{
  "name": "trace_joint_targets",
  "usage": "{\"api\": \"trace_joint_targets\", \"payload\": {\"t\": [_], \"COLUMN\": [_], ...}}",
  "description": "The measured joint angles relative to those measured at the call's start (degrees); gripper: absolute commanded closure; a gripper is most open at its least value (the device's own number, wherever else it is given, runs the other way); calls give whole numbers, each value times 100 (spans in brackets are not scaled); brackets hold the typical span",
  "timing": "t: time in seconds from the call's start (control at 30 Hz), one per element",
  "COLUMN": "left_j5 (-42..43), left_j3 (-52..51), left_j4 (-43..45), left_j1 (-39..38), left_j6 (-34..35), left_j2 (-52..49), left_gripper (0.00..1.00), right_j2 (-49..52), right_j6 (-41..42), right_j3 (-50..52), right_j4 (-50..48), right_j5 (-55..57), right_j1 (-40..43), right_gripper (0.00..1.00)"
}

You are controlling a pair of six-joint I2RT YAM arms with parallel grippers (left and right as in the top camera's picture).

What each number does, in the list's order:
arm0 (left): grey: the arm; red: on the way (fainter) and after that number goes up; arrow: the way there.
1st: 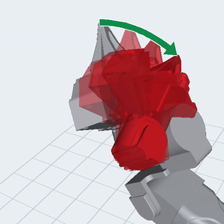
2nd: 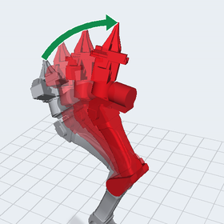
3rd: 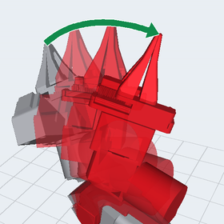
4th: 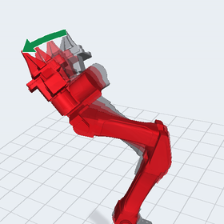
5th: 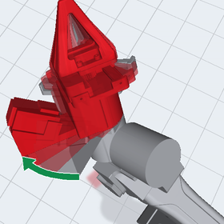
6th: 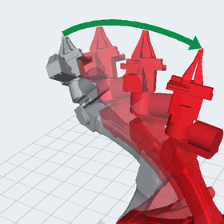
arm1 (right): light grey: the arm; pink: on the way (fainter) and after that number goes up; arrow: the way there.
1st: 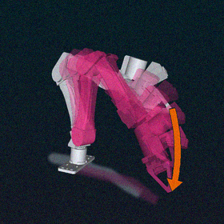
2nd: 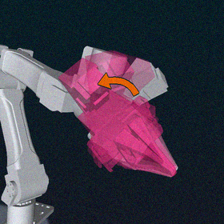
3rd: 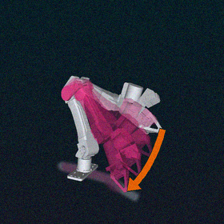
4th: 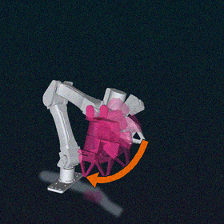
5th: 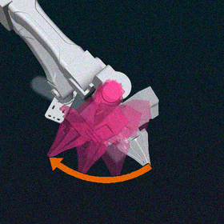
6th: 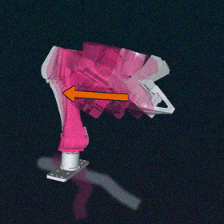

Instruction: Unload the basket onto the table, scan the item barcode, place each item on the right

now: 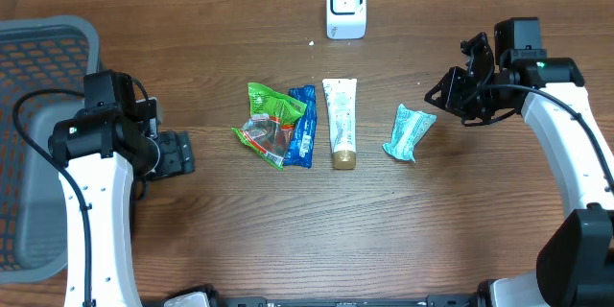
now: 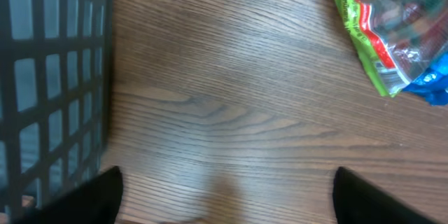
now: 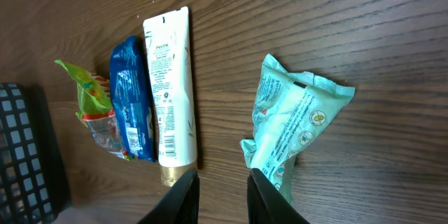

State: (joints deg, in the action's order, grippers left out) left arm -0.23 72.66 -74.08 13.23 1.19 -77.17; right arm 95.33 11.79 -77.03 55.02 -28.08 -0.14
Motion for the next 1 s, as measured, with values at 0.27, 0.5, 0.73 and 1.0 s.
{"api": "trace_joint_targets", "payload": {"t": [0.27,0.5,0.73,1.0], "left_j5": [-577,-841,-748,-345], "left_j3": [0,0,-11,-11], "left_j4": [-4,24,98,306], "left_j1": [0,317,1001,1189], "left_j6": [-413,-413,-424,-621], "left_j2": [0,0,2,2], "left_gripper": [27,27,27,27], "right_j2": [0,0,0,0], "right_j6": [0,2,0,2], "right_j3": [0,0,0,0], "right_j4": [-61,-63,-79,-103], "right_j5": [0,0,0,-2], "right_j1": [0,0,-2,-2], "right_gripper": [72,72,72,72]}}
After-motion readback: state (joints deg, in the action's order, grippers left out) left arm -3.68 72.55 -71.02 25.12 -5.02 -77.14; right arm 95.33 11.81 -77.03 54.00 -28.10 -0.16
